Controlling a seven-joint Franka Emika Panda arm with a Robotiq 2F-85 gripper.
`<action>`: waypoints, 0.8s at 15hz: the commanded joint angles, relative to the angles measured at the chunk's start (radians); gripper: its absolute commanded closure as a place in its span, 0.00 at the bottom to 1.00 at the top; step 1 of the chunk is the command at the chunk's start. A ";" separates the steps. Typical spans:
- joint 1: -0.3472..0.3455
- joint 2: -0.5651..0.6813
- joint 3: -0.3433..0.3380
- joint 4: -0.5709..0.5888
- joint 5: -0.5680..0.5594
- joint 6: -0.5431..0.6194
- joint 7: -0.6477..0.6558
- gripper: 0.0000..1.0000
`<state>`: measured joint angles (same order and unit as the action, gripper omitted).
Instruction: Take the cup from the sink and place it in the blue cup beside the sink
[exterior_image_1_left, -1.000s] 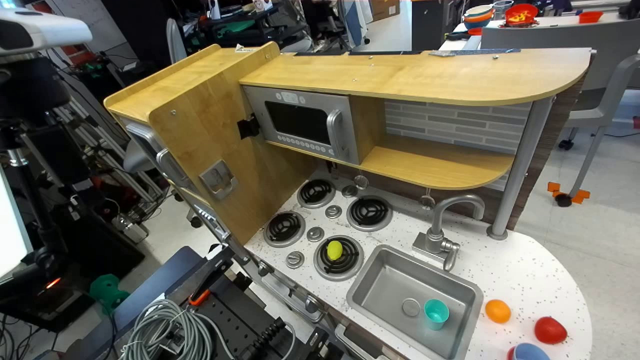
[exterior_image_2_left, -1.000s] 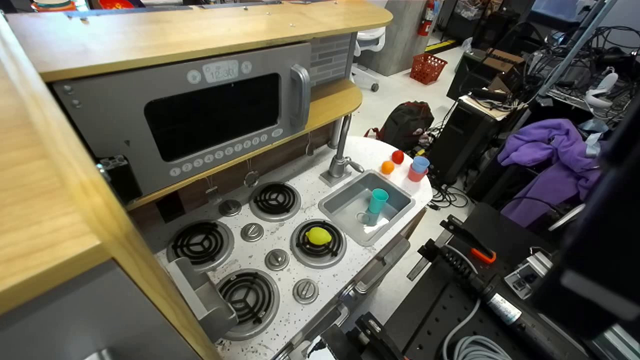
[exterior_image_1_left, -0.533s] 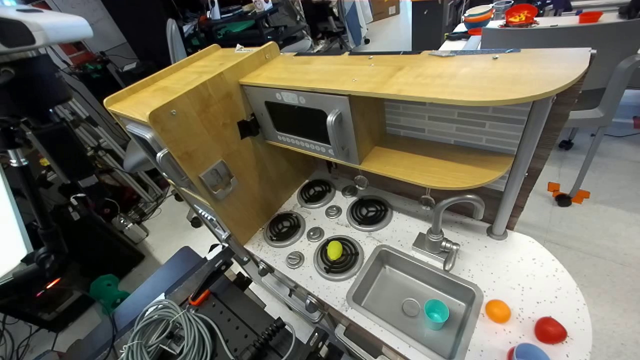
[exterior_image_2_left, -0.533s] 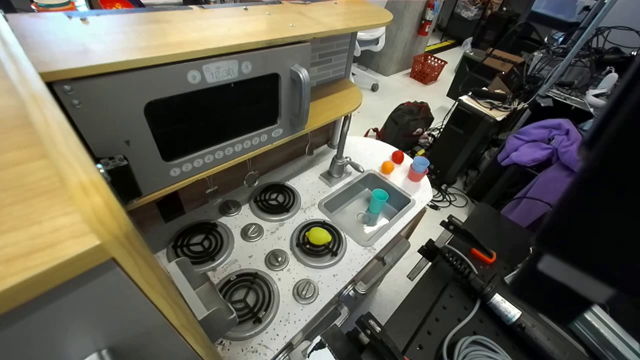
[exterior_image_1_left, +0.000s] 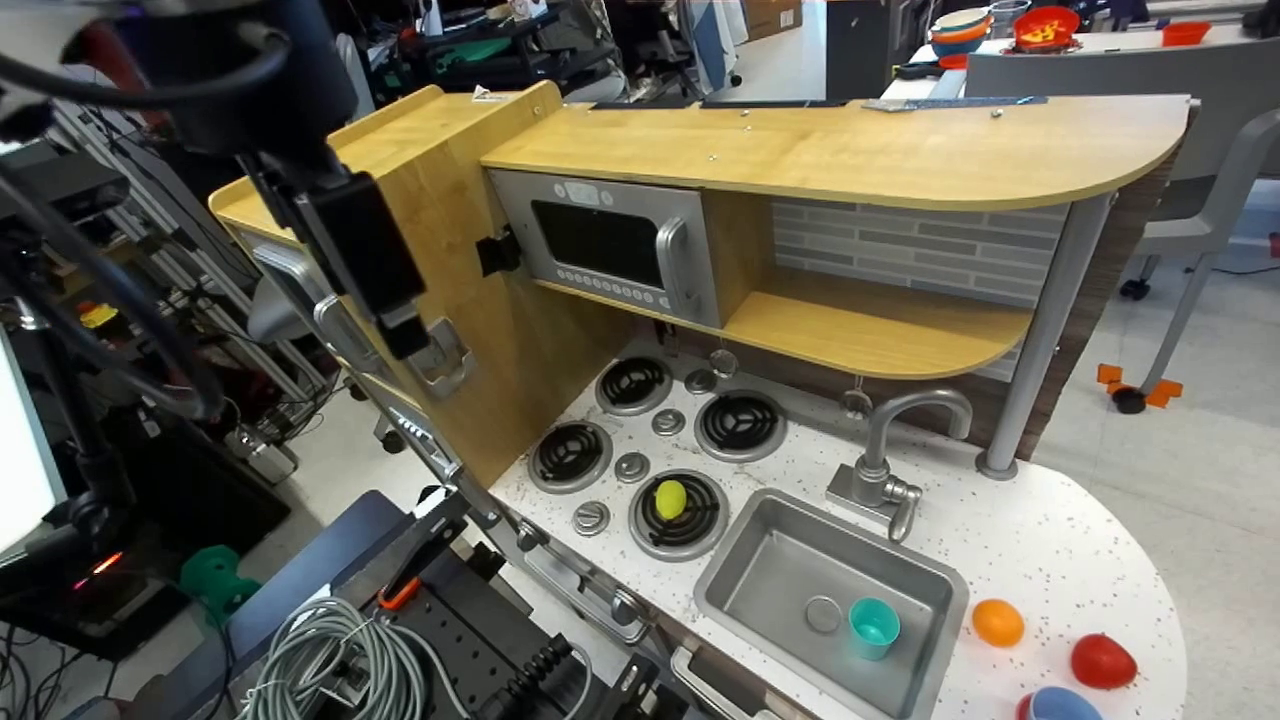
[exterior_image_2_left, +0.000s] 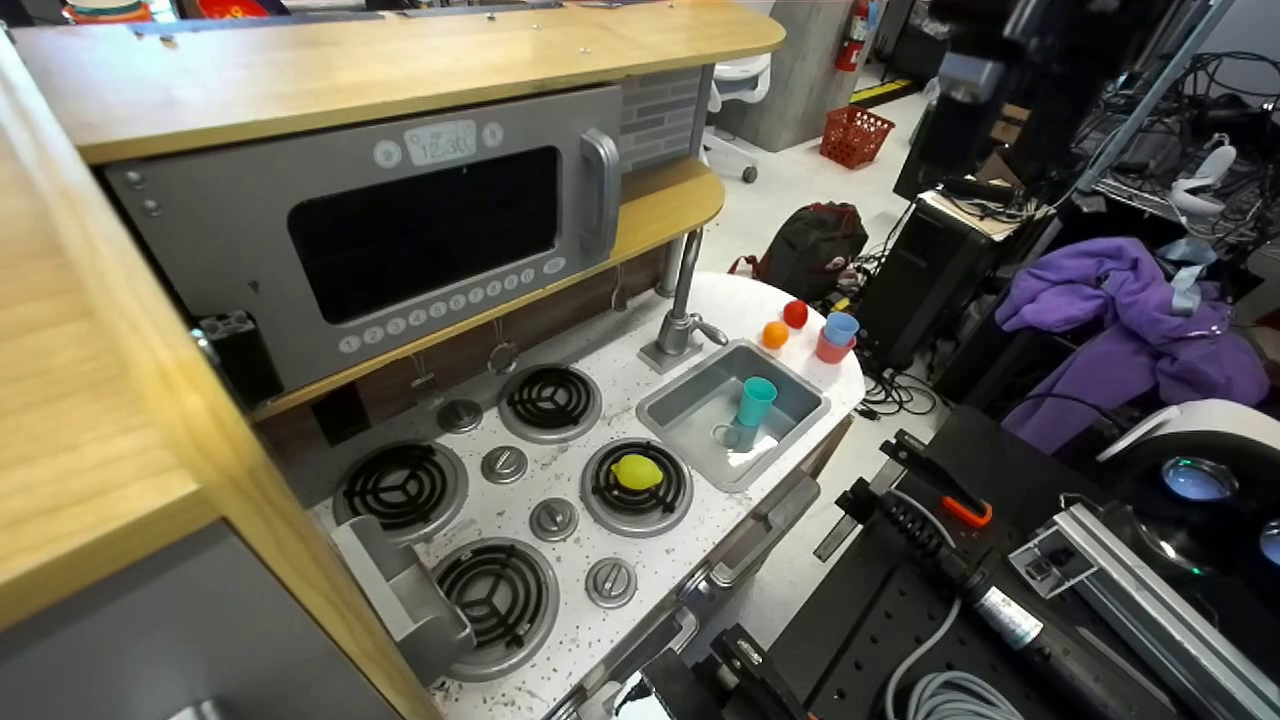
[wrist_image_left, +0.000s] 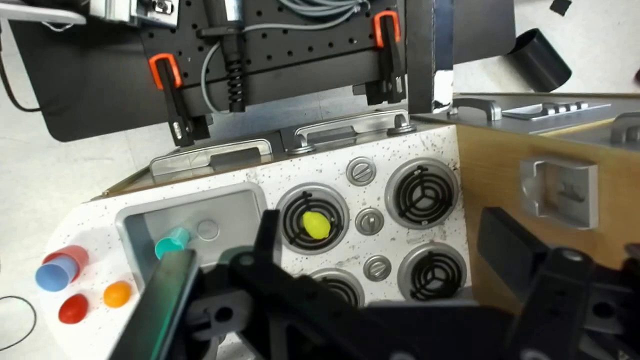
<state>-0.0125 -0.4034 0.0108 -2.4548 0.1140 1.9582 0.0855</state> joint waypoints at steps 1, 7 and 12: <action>-0.024 0.128 -0.038 0.098 -0.032 0.046 -0.063 0.00; -0.057 0.275 -0.072 0.147 -0.132 0.204 -0.108 0.00; -0.095 0.343 -0.121 0.123 -0.161 0.327 -0.191 0.00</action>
<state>-0.0833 -0.0958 -0.0807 -2.3339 -0.0204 2.2259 -0.0445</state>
